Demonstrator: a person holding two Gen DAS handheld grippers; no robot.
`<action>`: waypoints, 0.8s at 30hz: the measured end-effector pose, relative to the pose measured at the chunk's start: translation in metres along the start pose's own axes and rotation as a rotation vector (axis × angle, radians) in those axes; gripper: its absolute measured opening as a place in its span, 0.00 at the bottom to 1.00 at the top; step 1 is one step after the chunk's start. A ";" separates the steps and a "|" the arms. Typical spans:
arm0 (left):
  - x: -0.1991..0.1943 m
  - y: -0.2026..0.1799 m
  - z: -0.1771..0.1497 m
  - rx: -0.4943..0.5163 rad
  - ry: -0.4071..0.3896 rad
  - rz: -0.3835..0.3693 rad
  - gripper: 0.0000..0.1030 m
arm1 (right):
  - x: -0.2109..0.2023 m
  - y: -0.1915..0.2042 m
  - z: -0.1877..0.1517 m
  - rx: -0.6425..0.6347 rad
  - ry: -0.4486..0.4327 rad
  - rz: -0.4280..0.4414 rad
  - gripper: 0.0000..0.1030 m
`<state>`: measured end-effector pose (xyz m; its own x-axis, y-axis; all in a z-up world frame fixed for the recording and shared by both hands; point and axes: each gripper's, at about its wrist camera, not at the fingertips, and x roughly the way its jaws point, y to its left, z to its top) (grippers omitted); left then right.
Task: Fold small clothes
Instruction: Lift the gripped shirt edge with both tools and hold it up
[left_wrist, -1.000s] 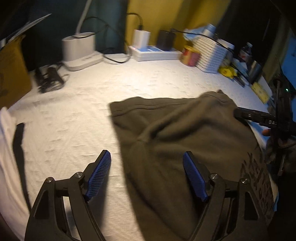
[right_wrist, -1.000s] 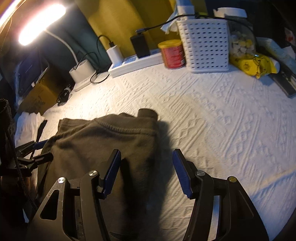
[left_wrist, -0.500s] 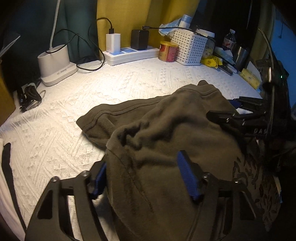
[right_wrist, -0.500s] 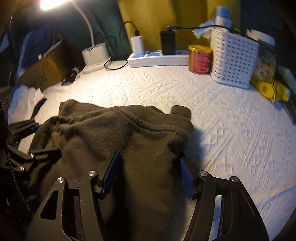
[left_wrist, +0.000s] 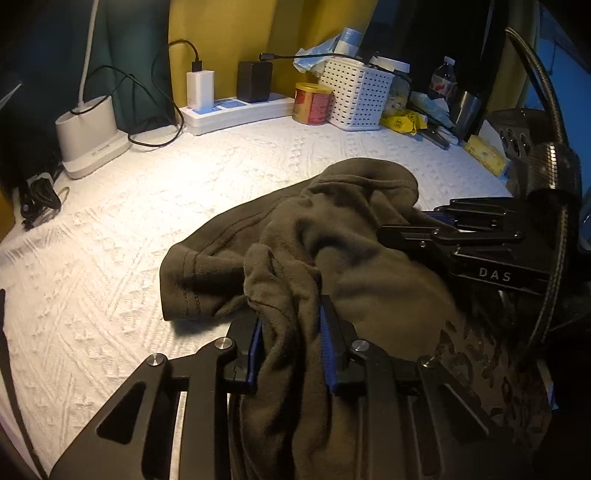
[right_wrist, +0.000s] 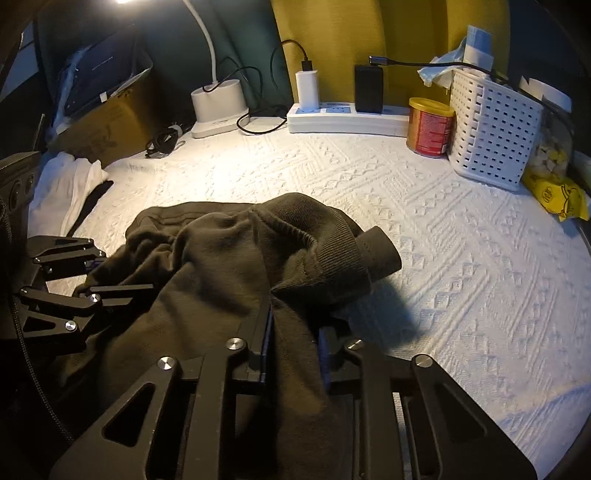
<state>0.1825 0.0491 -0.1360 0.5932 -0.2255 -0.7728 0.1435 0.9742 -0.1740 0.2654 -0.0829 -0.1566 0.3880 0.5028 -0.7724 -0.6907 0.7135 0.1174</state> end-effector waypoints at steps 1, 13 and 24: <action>-0.001 0.000 0.000 -0.003 -0.002 -0.001 0.24 | -0.001 0.000 0.000 0.005 -0.003 0.006 0.17; -0.026 -0.011 -0.005 -0.031 -0.074 -0.023 0.23 | -0.030 0.016 -0.005 0.024 -0.073 0.023 0.15; -0.065 -0.027 -0.012 -0.027 -0.180 -0.021 0.23 | -0.082 0.035 -0.008 -0.005 -0.173 0.011 0.15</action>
<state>0.1301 0.0372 -0.0884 0.7232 -0.2412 -0.6472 0.1374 0.9685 -0.2075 0.2048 -0.1031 -0.0942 0.4794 0.5872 -0.6522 -0.6984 0.7053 0.1218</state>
